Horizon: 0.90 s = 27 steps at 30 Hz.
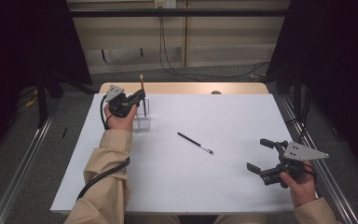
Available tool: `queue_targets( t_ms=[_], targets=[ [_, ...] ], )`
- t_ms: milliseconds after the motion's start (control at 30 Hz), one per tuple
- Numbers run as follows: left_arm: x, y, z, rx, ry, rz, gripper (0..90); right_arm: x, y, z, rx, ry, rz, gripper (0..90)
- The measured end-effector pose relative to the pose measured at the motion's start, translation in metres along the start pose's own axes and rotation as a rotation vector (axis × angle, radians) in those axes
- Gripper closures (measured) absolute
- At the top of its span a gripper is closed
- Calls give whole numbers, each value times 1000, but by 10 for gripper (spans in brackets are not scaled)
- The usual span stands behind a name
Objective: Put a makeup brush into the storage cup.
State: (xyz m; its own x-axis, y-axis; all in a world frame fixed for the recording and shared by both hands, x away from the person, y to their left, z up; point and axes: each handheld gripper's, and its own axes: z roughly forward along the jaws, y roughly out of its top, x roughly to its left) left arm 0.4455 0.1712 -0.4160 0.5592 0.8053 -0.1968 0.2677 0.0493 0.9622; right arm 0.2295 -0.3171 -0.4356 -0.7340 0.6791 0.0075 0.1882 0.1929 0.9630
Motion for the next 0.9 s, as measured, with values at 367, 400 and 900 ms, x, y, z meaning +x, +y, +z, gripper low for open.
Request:
queue_targets(
  t_ms=[367, 400, 900],
  targets=[
    [0, -4, 0, 1, -6, -4, 838, 0, 0, 0, -5, -2, 1, 0],
    [-1, -5, -1, 3, -4, -8, 838, 0, 0, 0, -4, -3, -1, 0],
    [-5, -12, -2, 14, -6, -11, 837, 0, 0, 0, -2, -2, -1, 0]
  ],
)
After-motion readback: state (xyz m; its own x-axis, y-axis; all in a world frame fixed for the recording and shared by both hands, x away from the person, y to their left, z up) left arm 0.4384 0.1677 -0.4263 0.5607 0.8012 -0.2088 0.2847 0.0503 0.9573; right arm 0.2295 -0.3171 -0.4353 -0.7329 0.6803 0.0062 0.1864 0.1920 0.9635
